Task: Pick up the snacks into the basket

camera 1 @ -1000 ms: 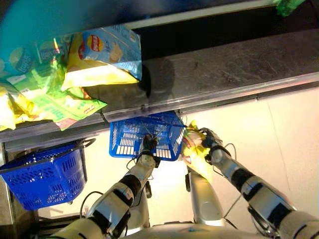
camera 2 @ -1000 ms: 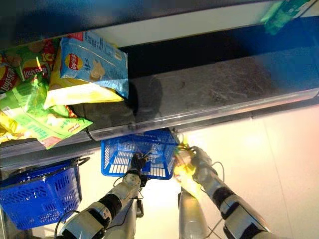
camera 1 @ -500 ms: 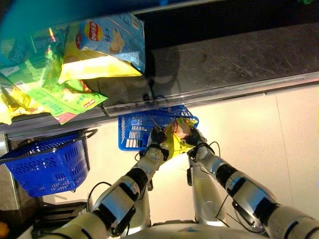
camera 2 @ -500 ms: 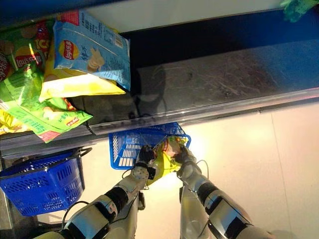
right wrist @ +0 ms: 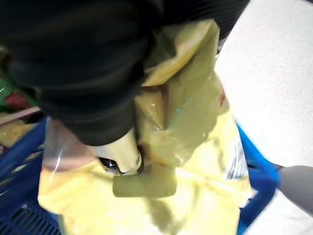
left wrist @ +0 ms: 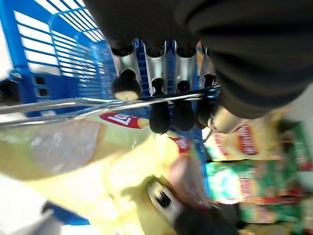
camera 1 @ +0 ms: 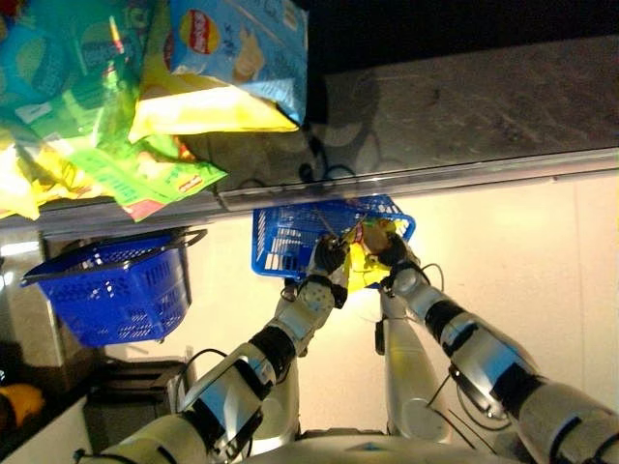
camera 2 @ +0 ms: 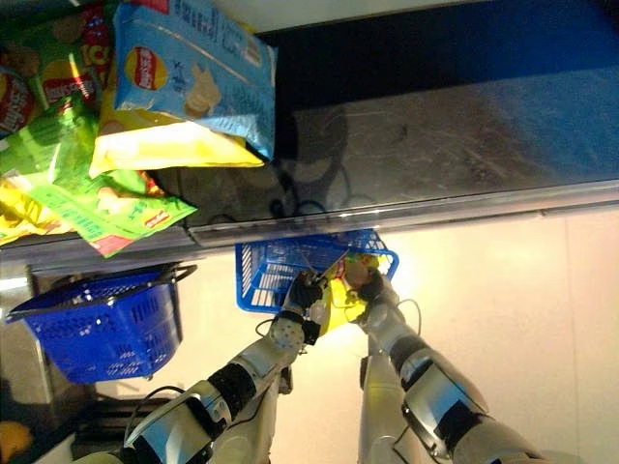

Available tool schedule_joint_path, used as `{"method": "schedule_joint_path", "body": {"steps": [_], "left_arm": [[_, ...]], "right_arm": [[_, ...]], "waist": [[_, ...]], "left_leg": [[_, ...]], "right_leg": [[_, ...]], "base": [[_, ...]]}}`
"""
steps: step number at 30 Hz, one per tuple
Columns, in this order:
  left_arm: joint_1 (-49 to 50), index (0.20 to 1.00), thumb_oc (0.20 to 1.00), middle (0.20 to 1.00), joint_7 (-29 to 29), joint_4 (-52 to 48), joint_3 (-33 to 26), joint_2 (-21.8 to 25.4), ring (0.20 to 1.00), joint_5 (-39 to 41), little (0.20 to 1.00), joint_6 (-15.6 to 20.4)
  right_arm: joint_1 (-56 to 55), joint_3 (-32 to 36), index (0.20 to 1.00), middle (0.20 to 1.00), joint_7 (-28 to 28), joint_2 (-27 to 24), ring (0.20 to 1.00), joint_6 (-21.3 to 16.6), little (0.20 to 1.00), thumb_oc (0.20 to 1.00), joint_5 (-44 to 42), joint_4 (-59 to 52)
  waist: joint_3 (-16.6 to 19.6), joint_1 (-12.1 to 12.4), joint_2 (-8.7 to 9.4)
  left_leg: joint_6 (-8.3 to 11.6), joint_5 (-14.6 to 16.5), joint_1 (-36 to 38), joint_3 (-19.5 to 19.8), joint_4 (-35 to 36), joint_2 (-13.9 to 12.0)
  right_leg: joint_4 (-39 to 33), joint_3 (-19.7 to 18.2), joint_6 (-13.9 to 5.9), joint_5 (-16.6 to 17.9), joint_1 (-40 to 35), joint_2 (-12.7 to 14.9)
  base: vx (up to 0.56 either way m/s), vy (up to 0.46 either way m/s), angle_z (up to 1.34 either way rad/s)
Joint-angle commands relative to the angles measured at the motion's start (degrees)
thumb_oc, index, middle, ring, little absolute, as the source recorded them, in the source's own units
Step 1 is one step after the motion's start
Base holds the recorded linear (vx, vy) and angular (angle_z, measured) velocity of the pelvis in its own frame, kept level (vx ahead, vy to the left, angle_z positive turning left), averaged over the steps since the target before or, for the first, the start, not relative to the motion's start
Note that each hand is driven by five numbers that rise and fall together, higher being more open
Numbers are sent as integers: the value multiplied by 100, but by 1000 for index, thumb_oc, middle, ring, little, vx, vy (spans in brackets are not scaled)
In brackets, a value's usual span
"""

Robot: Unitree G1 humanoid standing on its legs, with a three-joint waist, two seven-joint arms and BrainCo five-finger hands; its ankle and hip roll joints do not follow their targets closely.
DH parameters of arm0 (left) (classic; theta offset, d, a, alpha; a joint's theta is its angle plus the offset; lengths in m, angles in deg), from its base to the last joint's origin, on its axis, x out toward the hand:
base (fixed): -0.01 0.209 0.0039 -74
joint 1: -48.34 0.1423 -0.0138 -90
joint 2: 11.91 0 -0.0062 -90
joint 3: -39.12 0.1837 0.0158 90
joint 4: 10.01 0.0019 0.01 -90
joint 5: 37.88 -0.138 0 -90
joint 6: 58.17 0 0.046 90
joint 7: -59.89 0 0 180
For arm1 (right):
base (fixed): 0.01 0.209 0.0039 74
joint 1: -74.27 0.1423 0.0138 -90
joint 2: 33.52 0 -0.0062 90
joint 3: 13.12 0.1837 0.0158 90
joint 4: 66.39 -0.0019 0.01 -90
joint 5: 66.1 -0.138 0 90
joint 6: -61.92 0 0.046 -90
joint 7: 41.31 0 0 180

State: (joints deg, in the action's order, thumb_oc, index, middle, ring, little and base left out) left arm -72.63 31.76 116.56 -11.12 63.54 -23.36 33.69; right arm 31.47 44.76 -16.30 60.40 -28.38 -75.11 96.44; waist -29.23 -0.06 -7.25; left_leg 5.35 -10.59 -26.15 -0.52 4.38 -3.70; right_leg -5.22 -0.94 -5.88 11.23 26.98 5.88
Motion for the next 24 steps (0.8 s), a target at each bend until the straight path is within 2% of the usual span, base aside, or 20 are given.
{"method": "schedule_joint_path", "body": {"steps": [1,2,10,15,17,24], "left_arm": [[-256,200,200,200,252,-761,367,-302,200,-28,200,372],[-254,200,200,200,274,-808,344,-280,200,8,200,354],[-300,200,200,200,296,-628,92,-273,200,225,200,247],[-280,200,200,200,291,2,-137,-246,200,255,200,158],[-276,200,200,200,273,510,-305,-182,200,92,200,73],[-256,200,200,200,109,1388,-640,79,200,-508,200,-55]], "right_arm": [[312,284,831,831,69,-19,831,-120,831,831,-231,154],[300,283,1000,1000,63,-89,1000,-120,1000,1000,-212,140],[8,334,1000,1000,11,-170,1000,-129,1000,1000,-252,-76],[-345,391,1000,1000,-142,-3,1000,-99,1000,1000,-293,-76],[-698,467,1000,1000,-211,103,1000,-116,1000,1000,-413,-109],[-1513,750,1000,1000,-394,148,1000,-149,1000,1000,-459,-73]], "waist": [[-56,172,-124],[-56,188,-148],[-56,141,-112],[-56,81,46],[-56,23,183],[-56,-51,415]], "left_leg": [[-145,-34,-458,49,62,600],[-149,-37,-489,42,62,609],[-209,10,-444,18,62,685],[-307,110,-185,15,29,730],[-389,269,45,26,-115,763],[-532,581,548,29,-391,859]], "right_leg": [[42,-102,-83,38,398,-154],[41,-114,-93,45,425,-144],[53,-107,-130,5,383,-61],[76,-153,-168,-48,112,9],[126,-151,-182,-114,-160,68],[263,-110,-232,-227,-749,202]], "base": [[13,65,4],[22,86,5],[28,55,5],[35,61,3],[52,66,3],[41,69,7]]}}
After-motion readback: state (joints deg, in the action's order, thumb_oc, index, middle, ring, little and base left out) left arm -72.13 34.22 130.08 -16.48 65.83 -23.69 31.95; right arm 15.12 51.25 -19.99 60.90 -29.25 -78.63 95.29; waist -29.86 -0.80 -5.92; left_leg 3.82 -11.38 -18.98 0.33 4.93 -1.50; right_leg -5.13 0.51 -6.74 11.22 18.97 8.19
